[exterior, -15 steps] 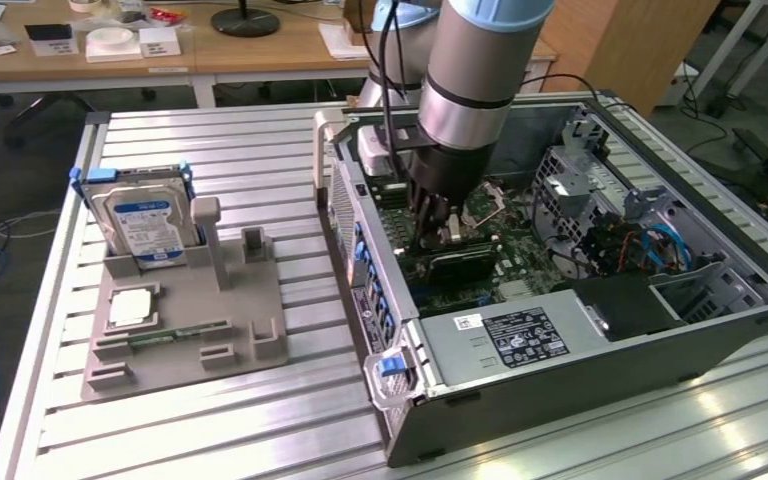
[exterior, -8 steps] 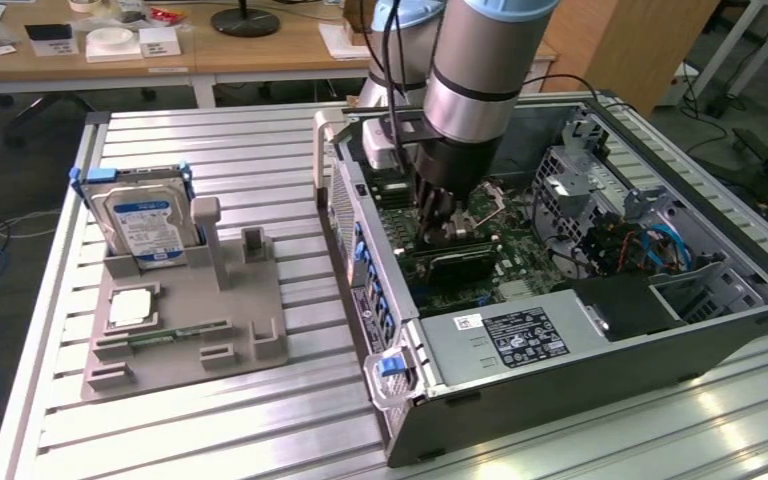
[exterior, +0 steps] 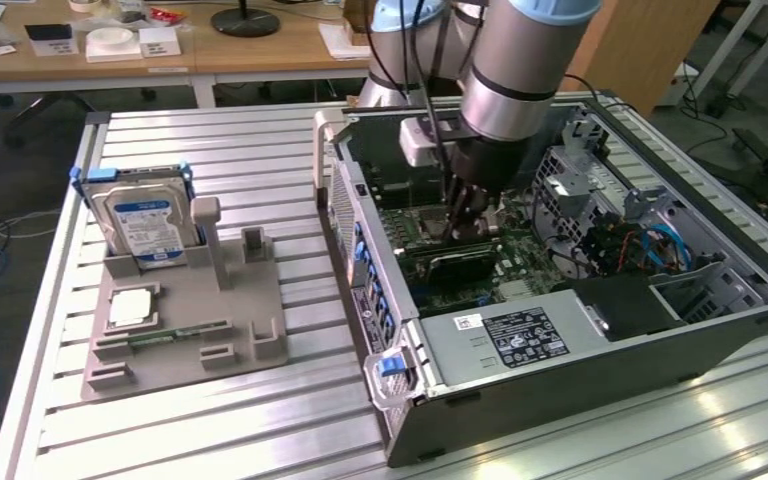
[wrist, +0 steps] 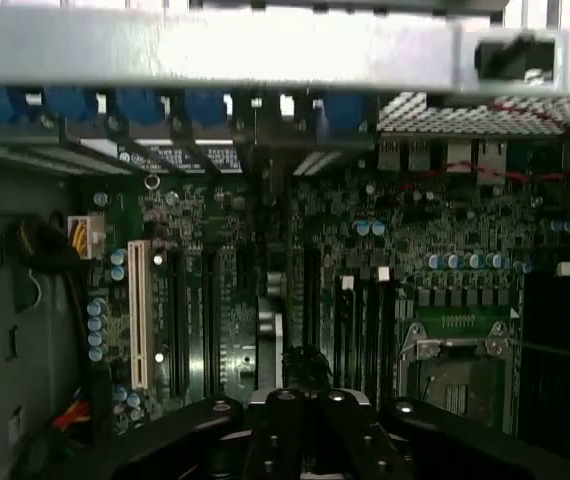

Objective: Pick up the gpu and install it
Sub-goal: 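Press down on the gpu until it lock into place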

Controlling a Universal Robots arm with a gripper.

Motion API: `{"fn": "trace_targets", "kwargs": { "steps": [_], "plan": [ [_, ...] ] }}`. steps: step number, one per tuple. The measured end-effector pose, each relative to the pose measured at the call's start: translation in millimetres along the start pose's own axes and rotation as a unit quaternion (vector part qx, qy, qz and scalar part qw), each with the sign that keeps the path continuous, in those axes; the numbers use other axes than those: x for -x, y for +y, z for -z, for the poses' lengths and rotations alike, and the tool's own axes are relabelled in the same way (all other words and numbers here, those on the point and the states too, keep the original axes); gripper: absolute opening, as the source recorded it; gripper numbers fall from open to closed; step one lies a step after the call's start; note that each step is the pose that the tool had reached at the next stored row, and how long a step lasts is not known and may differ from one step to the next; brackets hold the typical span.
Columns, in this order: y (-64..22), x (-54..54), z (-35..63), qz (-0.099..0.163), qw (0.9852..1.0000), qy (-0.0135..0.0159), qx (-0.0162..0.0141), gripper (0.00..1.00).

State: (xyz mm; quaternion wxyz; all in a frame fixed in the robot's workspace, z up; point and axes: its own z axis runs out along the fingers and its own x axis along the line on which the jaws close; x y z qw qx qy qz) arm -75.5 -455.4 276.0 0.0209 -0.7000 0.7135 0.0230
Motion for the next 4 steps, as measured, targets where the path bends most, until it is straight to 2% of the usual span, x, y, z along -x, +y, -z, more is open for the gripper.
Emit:
{"fn": "trace_targets", "kwargs": {
  "steps": [3, 4],
  "plan": [
    [-13.0, 0.2, -0.3, 0.0, 1.0, 0.0, -0.0001, 0.11],
    [-13.4, 0.2, -0.3, 0.0, 1.0, 0.0, 0.0002, 0.11]
  ]
}}
